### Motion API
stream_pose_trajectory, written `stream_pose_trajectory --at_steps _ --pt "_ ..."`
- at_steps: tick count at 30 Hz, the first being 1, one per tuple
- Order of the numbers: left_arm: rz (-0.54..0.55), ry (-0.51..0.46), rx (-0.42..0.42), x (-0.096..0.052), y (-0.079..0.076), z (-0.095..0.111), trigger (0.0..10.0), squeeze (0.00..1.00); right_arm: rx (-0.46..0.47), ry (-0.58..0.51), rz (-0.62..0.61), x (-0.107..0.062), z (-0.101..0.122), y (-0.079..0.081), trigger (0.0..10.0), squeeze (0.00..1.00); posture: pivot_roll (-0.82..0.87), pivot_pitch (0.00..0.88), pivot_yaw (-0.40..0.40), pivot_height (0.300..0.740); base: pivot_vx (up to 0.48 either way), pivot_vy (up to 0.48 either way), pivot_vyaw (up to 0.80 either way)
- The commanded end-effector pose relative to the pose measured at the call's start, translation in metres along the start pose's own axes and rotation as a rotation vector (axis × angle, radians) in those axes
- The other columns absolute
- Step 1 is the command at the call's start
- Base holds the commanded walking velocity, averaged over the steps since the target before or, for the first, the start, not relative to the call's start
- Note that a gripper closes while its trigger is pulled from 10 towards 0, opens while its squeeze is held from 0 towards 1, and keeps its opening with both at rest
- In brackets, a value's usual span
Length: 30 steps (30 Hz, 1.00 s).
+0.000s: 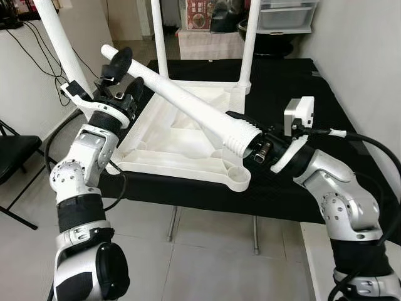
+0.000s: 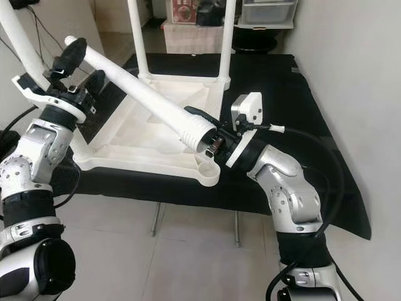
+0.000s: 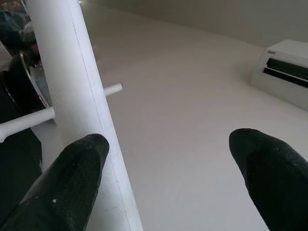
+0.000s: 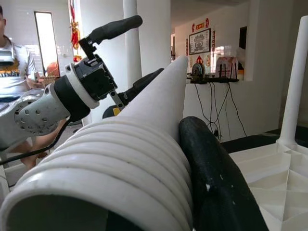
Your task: Building children table
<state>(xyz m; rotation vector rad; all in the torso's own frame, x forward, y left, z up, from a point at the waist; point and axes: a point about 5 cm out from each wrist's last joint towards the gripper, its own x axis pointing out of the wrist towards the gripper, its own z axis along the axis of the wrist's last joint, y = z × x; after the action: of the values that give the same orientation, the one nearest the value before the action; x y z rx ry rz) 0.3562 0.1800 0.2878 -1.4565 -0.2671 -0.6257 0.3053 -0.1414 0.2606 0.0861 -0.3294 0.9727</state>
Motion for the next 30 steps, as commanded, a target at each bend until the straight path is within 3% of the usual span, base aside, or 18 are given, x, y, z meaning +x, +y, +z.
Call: stream_pose_trajectory --at_steps 1,21,30 --pt "0.002 0.037 -0.020 -0.002 0.003 -0.009 10.0 0.00 0.010 -0.052 0.064 0.010 0.009 0.008 10.0 0.00 -0.01 0.046 0.070 0.740 0.000 0.000 0.00" --pt "0.016 0.052 -0.050 -0.006 0.011 -0.017 10.0 0.00 0.090 -0.164 0.094 0.015 0.026 0.013 10.0 0.00 -0.01 0.047 0.069 0.740 0.000 0.000 0.00" --pt "0.004 0.054 -0.044 -0.003 0.008 -0.018 10.0 0.00 0.071 -0.089 0.278 0.017 0.019 0.040 10.0 0.00 -0.01 0.048 0.066 0.740 0.000 0.000 0.00"
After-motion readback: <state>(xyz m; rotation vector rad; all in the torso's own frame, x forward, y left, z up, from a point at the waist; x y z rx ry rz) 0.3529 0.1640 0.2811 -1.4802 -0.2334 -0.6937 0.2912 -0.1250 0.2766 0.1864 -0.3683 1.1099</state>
